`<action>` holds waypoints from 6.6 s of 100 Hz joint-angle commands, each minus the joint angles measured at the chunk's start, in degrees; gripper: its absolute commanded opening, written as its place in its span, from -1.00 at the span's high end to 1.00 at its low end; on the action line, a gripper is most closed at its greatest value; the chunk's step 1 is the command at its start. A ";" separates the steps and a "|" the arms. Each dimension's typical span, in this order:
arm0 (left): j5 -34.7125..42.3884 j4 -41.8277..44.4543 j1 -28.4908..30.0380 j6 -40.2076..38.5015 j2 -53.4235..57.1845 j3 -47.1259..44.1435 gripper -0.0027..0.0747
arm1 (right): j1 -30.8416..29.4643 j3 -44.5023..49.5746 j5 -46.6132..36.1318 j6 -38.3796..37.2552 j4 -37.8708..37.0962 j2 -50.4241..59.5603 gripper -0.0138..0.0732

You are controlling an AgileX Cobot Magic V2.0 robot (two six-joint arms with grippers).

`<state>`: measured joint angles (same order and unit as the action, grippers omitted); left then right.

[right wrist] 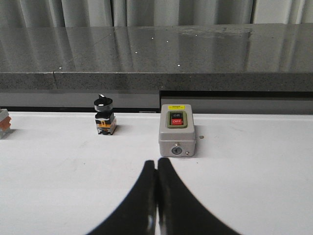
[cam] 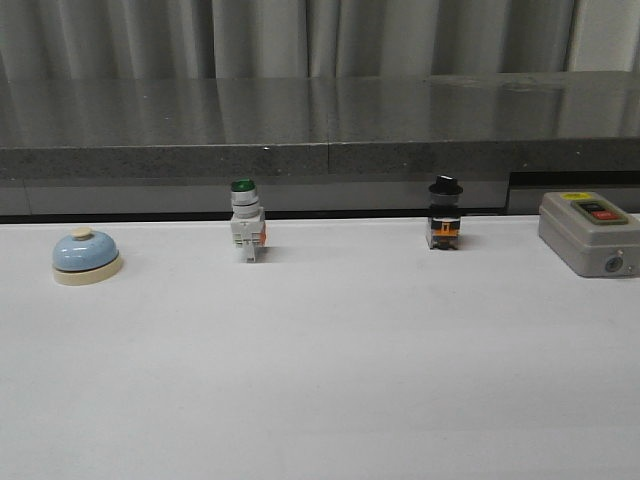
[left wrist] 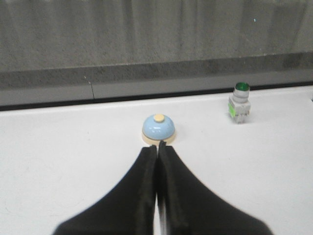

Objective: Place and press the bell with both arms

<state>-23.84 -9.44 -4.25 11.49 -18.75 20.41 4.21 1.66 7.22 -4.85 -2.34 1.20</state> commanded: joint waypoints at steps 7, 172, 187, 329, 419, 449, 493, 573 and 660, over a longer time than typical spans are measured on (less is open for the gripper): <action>-3.14 -1.05 0.11 0.12 -12.48 12.21 0.98 | -0.25 -0.90 -4.17 0.56 -0.55 0.46 0.82; -9.71 -1.81 -0.49 0.12 -76.14 56.74 -0.73 | -0.25 -0.90 -4.17 0.56 -0.55 0.46 0.82; -11.53 -1.81 -0.61 0.12 -82.71 61.25 -0.73 | -0.25 -0.90 -4.17 0.56 -0.55 0.46 0.82; -16.75 -1.70 -1.98 0.56 -96.98 63.20 0.44 | -0.25 -0.90 -4.17 0.56 -0.55 0.46 0.82; -15.97 -1.70 -28.81 1.81 -83.08 63.20 0.50 | -0.25 -0.90 -4.17 0.56 -0.55 0.46 0.82; -13.63 -1.80 -34.69 1.81 -92.18 63.20 0.50 | -0.25 -0.90 -4.17 0.56 -0.55 0.46 0.82; -12.66 -2.05 -36.04 1.81 -95.34 63.20 0.15 | -0.25 -0.90 -4.17 0.56 -0.55 0.46 0.82; -11.31 -2.14 -35.53 -0.05 -89.69 63.20 -0.69 | -0.25 -0.90 -4.17 0.56 -0.55 0.46 0.82; 4.02 -2.24 -9.93 -2.46 -41.83 30.07 -0.68 | -0.25 -0.90 -4.17 0.56 -0.55 0.46 0.82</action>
<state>-25.48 -10.63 -16.44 10.23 -67.14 53.12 4.21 1.66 7.22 -4.85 -2.38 1.20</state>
